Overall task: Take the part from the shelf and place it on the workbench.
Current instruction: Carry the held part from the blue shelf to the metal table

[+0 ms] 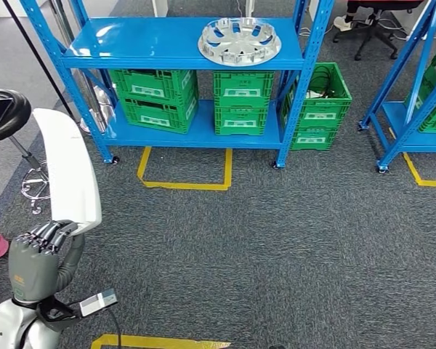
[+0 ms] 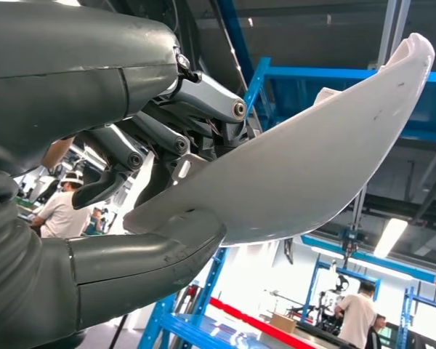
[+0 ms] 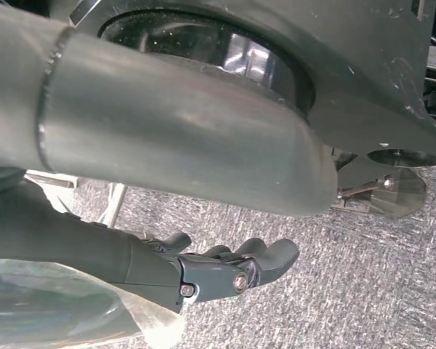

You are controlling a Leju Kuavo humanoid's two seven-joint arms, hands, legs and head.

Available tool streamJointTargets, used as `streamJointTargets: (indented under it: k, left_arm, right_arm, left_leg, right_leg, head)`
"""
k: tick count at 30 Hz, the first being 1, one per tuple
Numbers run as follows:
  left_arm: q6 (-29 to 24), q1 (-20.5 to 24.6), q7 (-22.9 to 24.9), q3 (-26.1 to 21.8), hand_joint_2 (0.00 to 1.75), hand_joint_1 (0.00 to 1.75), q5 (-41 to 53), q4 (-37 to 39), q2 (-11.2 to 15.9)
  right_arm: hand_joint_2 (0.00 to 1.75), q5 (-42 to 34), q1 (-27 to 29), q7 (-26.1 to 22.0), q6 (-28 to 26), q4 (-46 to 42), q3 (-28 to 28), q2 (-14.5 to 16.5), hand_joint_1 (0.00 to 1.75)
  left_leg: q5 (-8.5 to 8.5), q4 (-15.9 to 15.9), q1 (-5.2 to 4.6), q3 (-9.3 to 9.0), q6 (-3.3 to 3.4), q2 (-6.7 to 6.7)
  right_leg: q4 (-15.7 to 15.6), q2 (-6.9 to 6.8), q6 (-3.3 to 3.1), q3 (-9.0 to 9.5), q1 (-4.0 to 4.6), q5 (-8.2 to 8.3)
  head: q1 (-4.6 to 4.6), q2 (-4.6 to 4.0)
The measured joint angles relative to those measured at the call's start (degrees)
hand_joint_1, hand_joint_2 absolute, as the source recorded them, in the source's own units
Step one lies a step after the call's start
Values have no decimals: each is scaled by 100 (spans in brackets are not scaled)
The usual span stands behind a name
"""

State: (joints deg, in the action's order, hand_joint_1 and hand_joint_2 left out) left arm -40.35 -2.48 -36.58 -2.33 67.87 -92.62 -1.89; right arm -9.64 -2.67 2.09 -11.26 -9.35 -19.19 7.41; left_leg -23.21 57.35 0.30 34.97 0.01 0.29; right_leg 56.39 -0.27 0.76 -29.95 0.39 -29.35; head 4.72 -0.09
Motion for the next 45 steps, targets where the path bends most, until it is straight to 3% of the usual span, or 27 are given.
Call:
streamJointTargets:
  k: [11, 15, 17, 19, 20, 21, 22, 25, 27, 30, 31, 33, 35, 36, 37, 38, 41, 42, 45]
  left_arm:
    - [0, 39, 118, 125, 175, 175, 40, 45, 66]
    - [0, 73, 174, 170, 175, 175, 57, 48, 120]
    - [0, 95, 198, 213, 175, 175, 59, 48, 129]
    - [0, 109, 214, 241, 175, 175, 63, 54, 136]
    - [0, 110, 218, 248, 175, 175, 66, 60, 140]
    - [0, 108, 222, 258, 175, 175, 68, 68, 142]
    - [0, 108, 222, 267, 175, 175, 70, 76, 143]
    - [1, 110, 230, 280, 175, 175, 69, 88, 152]
    - [0, 112, 239, 282, 175, 175, 68, 89, 166]
    - [-2, 104, 240, 297, 175, 175, 66, 91, 177]
    - [-1, 101, 239, 303, 175, 175, 65, 93, 183]
    - [-1, 100, 238, 311, 175, 175, 60, 96, 195]
    - [-1, 98, 231, 316, 175, 175, 57, 97, 197]
    - [-1, 96, 226, 316, 175, 175, 57, 97, 197]
    - [0, 92, 219, 316, 175, 175, 58, 98, 197]
    - [0, 92, 213, 316, 175, 175, 58, 98, 197]
    - [0, 120, 207, 320, 175, 175, 59, 97, 197]
    - [-1, 134, 207, 322, 175, 175, 58, 96, 197]
    - [-2, 141, 205, 323, 175, 175, 58, 97, 197]
  right_arm:
    - [0, 23, -1, 39, -5, 0, 0, 0, 0]
    - [0, 35, -8, 51, -15, 0, 0, 19, 0]
    - [0, 36, -10, 54, -20, 0, -1, 22, 0]
    - [0, 36, -10, 56, -23, 0, -1, 22, 0]
    - [0, 36, -8, 57, -25, 0, -1, 22, 0]
    - [0, 36, -6, 59, -28, 0, -1, 21, 0]
    - [0, 36, -4, 60, -31, 0, -1, 21, 0]
    - [0, 35, -15, 58, -36, -1, -1, 28, 0]
    - [0, 34, -25, 50, -44, -3, 0, 38, 0]
    - [0, 33, -22, 45, -50, -4, 0, 40, 0]
    - [0, 33, -22, 45, -50, -4, 0, 40, 0]
    - [0, 33, -22, 44, -53, -4, 0, 42, 0]
    - [0, 33, -15, 44, -57, -4, 0, 42, 0]
    - [0, 32, -11, 44, -59, -4, 0, 42, 0]
    - [0, 32, -9, 44, -59, -4, 0, 42, 0]
    - [0, 31, -8, 44, -59, -4, 0, 42, 0]
    - [0, 32, -9, 40, -59, -5, 0, 45, 0]
    - [0, 32, -11, 39, -59, -6, 0, 46, 0]
    - [0, 32, -16, 36, -57, -7, 0, 48, 0]
  left_leg:
    - [-1, 3, -1, 2, 1, 0]
    - [78, -107, 3, -25, 126, -1]
    - [172, -253, 51, -53, 154, 10]
    - [215, -279, 73, -8, 140, 15]
    - [230, -272, 87, 26, 118, 15]
    - [247, -261, 109, 59, 91, 15]
    - [263, -243, 141, 94, 56, 14]
    - [294, -107, 247, 228, -108, 5]
    - [299, -31, 259, 274, -236, -3]
    - [340, -64, 279, 265, -364, -9]
    - [252, 4, 288, 298, -379, -8]
    - [-207, 518, 278, 482, -362, -7]
    - [-743, 1353, 234, 717, -324, -6]
    - [-890, 1640, 209, 752, -299, -7]
    - [-930, 1715, 182, 689, -263, -7]
    - [-878, 1557, 152, 517, -212, -7]
    - [-627, 437, 42, -248, -21, 7]
    - [-592, 208, 9, -383, 18, 14]
    - [-520, 77, -50, -411, 56, 15]
  right_leg:
    - [-3, 0, 2, 1, -3, 2]
    - [-45, -15, 96, 58, -28, 28]
    - [230, 7, 146, -87, -32, -201]
    - [919, 19, 220, -414, -81, -593]
    - [1252, 19, 262, -564, -113, -726]
    - [1422, 18, 306, -632, -145, -758]
    - [1379, 17, 352, -592, -180, -686]
    - [369, 31, 497, -55, -286, -250]
    - [98, 64, 416, 51, -289, -175]
    - [199, 67, 162, -53, -251, -115]
    - [202, 56, 100, -73, -244, -72]
    - [202, 33, 0, -140, -219, 30]
    - [206, 25, -43, -240, -166, 114]
    - [207, 22, -55, -296, -135, 152]
    - [208, 20, -63, -347, -105, 188]
    - [208, 19, -67, -390, -79, 220]
    - [210, 20, -46, -460, -30, 301]
    - [210, 15, -23, -469, -27, 322]
    - [168, -6, 56, -476, -52, 370]
  head:
    - [0, 0]
    - [-3, 0]
    - [8, 0]
    - [13, 0]
    - [12, 0]
    - [11, 0]
    - [11, 0]
    - [25, 0]
    - [4, 0]
    - [-63, 0]
    - [-78, 0]
    - [-121, 0]
    - [-143, 0]
    - [-145, 0]
    - [-145, 0]
    - [-144, 0]
    - [-140, 0]
    - [-142, 0]
    - [-148, 0]
